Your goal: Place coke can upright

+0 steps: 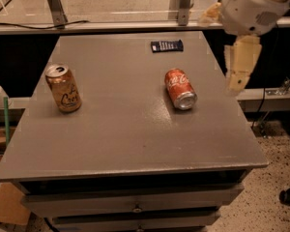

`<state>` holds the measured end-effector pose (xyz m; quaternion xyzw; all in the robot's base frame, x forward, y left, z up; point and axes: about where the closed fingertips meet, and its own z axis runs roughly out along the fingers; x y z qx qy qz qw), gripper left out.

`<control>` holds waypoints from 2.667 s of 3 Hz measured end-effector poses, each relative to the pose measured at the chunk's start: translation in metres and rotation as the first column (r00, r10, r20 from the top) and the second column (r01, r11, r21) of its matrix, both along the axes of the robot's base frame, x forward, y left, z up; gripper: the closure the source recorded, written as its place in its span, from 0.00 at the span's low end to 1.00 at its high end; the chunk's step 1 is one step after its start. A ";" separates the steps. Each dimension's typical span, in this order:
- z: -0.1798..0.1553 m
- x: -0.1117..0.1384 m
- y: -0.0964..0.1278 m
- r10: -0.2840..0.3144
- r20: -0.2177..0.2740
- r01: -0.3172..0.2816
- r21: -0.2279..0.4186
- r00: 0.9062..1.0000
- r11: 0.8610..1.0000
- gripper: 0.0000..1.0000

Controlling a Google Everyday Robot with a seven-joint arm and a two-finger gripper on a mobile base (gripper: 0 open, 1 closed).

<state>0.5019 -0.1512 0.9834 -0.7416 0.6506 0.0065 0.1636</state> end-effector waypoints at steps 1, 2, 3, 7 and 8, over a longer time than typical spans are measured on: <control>-0.012 0.010 0.005 0.132 0.007 -0.132 -0.024 0.991 0.991 0.00; -0.021 0.018 -0.005 0.254 0.020 -0.253 -0.034 0.967 0.967 0.00; -0.023 0.032 -0.009 0.385 0.076 -0.383 -0.033 0.920 0.923 0.00; -0.038 0.061 0.002 0.672 0.105 -0.643 -0.214 0.733 0.735 0.00; -0.047 0.076 -0.004 0.758 0.044 -0.721 -0.273 0.651 0.636 0.00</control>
Offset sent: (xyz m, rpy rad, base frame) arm 0.0146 -0.0291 -0.0361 -0.0628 0.0043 0.4679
